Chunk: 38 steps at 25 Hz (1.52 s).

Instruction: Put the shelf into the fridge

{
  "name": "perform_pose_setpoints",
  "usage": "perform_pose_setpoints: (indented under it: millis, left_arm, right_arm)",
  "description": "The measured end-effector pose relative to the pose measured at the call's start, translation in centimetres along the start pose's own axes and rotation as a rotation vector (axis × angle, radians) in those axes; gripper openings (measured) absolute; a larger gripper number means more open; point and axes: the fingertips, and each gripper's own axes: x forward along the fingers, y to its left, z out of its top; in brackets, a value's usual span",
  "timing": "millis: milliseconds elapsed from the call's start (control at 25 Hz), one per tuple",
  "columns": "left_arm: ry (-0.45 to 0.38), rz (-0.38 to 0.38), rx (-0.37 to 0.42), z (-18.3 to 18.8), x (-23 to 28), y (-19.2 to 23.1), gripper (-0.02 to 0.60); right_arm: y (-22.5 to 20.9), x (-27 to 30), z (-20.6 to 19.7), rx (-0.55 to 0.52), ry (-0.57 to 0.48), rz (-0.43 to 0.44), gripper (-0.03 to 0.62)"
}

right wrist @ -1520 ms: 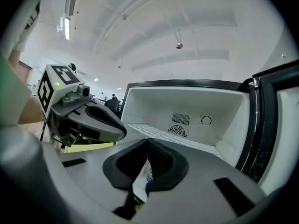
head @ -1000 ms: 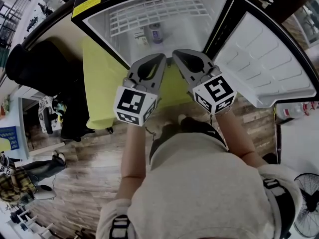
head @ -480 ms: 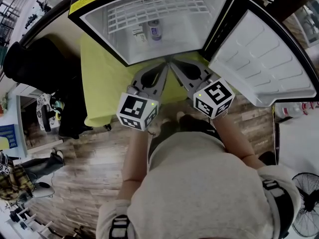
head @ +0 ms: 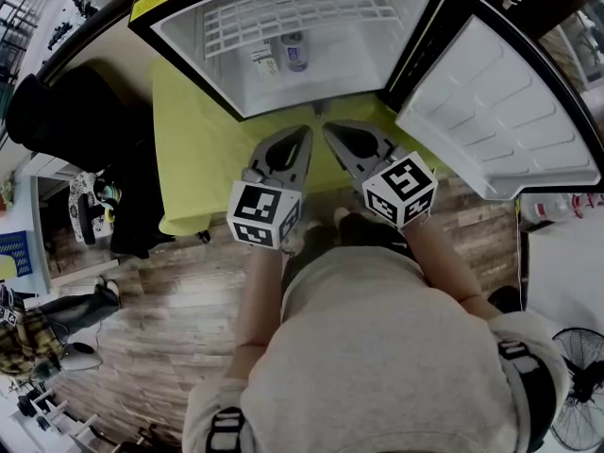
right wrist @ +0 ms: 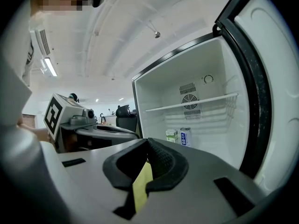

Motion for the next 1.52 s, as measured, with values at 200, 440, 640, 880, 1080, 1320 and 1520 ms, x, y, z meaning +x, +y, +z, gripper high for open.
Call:
perform_pose_setpoints:
  millis: [200, 440, 640, 880, 1080, 1320, 1520]
  left_arm:
    - [0.029, 0.016, -0.022, -1.5, -0.4, 0.3, 0.012]
    - [0.045, 0.031, -0.049, -2.3, -0.5, 0.5, 0.012]
    - [0.032, 0.024, -0.065, -2.1, -0.7, 0.5, 0.012]
    - [0.018, 0.014, -0.059, -1.4, -0.7, 0.5, 0.012]
    - [0.020, 0.018, -0.065, -1.5, -0.6, 0.6, 0.012]
    - [0.003, 0.002, -0.103, -1.5, -0.6, 0.4, 0.012]
    - [0.004, 0.010, -0.108, -1.6, -0.7, 0.6, 0.012]
  right_arm:
    - [-0.2, 0.0, -0.8, 0.005, 0.031, -0.007, 0.012]
    - [-0.6, 0.0, -1.9, 0.015, 0.066, -0.021, 0.012]
    - [-0.3, 0.1, -2.3, 0.016, 0.090, -0.001, 0.012]
    - [0.0, 0.0, -1.8, -0.007, 0.091, 0.010, 0.012]
    - [-0.1, 0.0, -1.3, -0.014, 0.077, 0.006, 0.011]
    - [0.0, 0.0, -1.0, -0.019, 0.066, 0.002, 0.011]
    - [0.1, 0.0, -1.0, -0.017, 0.068, 0.011, 0.011]
